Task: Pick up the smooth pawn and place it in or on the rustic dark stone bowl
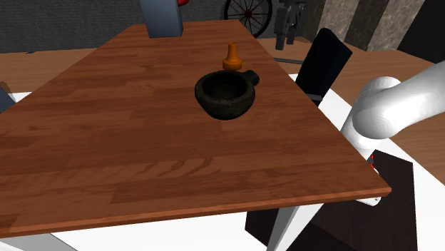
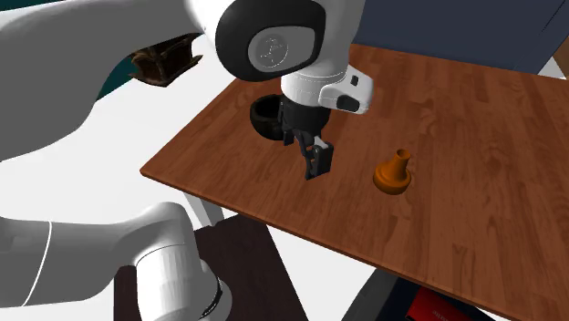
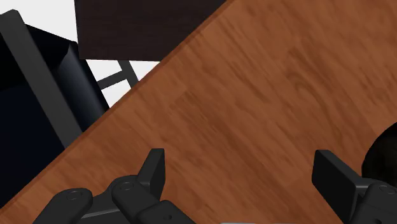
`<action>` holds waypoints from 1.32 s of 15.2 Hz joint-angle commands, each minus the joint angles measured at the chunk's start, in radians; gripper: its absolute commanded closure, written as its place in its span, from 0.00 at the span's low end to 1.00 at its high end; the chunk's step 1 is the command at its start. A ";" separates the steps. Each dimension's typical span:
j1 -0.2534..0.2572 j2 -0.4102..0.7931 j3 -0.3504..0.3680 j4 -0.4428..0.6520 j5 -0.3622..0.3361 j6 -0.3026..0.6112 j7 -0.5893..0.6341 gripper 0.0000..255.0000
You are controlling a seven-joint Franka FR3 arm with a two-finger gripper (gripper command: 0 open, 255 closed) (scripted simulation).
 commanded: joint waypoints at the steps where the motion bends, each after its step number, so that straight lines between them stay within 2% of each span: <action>1: 0.000 0.000 0.000 0.000 0.000 0.000 0.000 0.00; 11: -0.037 0.398 0.009 0.278 -0.059 0.105 0.024 0.00; 20: -0.057 0.754 0.009 0.636 -0.118 0.090 0.058 0.00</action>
